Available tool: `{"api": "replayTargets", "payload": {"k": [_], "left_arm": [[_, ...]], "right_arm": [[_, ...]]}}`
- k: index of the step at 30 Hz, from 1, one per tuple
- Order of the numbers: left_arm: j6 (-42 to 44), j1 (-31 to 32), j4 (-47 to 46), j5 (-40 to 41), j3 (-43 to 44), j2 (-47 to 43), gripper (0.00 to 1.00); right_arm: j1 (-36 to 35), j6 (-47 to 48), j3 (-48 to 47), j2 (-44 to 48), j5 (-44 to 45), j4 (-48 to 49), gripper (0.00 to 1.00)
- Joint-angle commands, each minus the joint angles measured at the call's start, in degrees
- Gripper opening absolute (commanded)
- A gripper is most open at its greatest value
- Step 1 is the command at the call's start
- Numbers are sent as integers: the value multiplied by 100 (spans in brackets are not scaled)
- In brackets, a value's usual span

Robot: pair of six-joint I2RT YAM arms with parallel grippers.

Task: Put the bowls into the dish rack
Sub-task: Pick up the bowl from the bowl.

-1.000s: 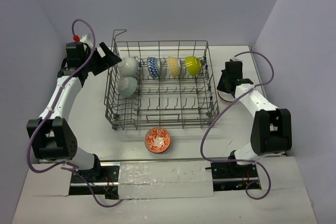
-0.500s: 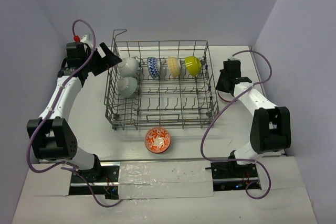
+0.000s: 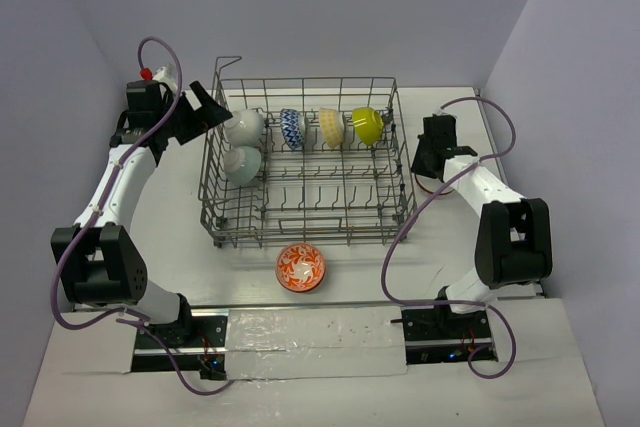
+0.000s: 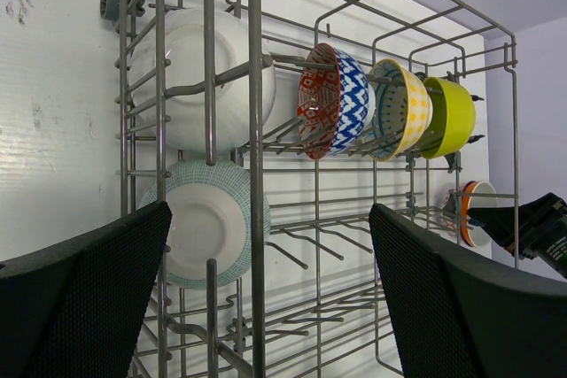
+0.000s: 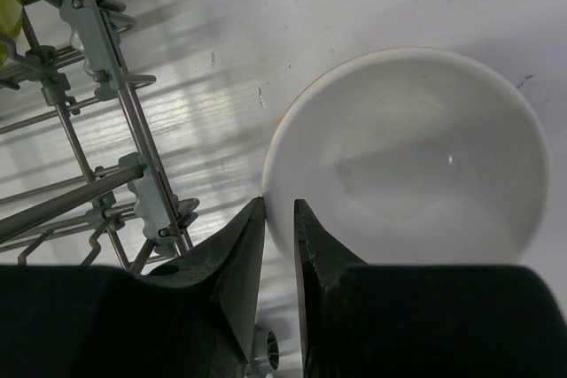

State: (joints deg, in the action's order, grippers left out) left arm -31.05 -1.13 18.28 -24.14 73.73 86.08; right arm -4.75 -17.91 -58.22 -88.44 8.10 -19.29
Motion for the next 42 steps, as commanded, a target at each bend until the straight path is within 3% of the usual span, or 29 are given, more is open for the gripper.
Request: {"api": "replayTargets", "payload": {"k": [1, 27, 42], "left_arm": [[46, 33, -123, -38, 238, 23, 99], [46, 51, -115, -38, 238, 5, 99], [37, 69, -106, -29, 238, 14, 99]], "right_arm": [[-61, 77, -287, -68, 183, -49, 27], [-201, 139, -357, -287, 280, -154, 26], [-228, 156, -366, -217, 333, -181, 8]]}}
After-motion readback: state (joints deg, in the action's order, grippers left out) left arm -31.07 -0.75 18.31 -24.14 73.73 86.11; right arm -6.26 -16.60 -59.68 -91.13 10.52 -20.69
